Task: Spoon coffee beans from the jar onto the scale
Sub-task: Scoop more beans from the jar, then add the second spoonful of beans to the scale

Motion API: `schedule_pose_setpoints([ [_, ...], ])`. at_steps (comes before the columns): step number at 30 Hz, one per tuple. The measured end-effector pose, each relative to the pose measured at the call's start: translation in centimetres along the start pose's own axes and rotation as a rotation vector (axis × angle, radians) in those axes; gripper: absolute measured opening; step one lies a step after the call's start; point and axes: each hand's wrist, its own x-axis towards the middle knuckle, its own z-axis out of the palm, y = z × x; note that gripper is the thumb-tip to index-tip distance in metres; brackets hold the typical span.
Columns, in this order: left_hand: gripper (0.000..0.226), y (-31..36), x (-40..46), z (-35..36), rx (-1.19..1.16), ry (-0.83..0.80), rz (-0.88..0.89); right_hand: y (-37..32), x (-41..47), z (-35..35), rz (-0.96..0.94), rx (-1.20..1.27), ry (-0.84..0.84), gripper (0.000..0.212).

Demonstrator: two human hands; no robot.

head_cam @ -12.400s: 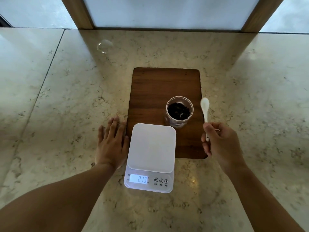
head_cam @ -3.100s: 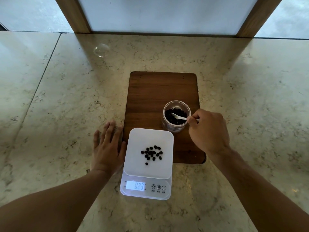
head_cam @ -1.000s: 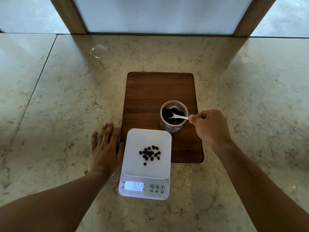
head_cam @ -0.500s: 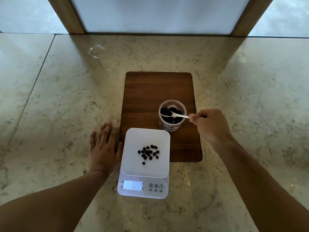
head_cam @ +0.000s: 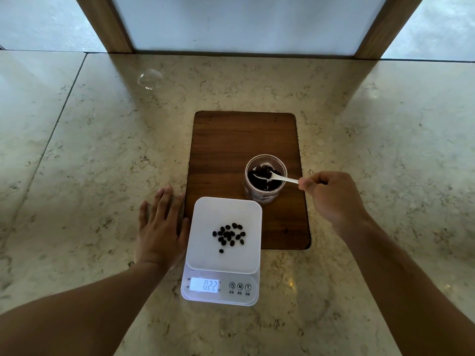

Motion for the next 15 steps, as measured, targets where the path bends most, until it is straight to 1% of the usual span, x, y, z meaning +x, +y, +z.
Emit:
schedule_pose_setpoints([
  [9,0.062,0.0,-0.1,-0.1,0.003,-0.001,0.0,0.1,-0.9,-1.0,-0.041,0.068,-0.04,0.024],
  [15,0.061,0.1,-0.1,-0.2,0.01,-0.018,-0.011,0.1,-2.5,-0.8,-0.077,0.126,-0.123,0.021],
])
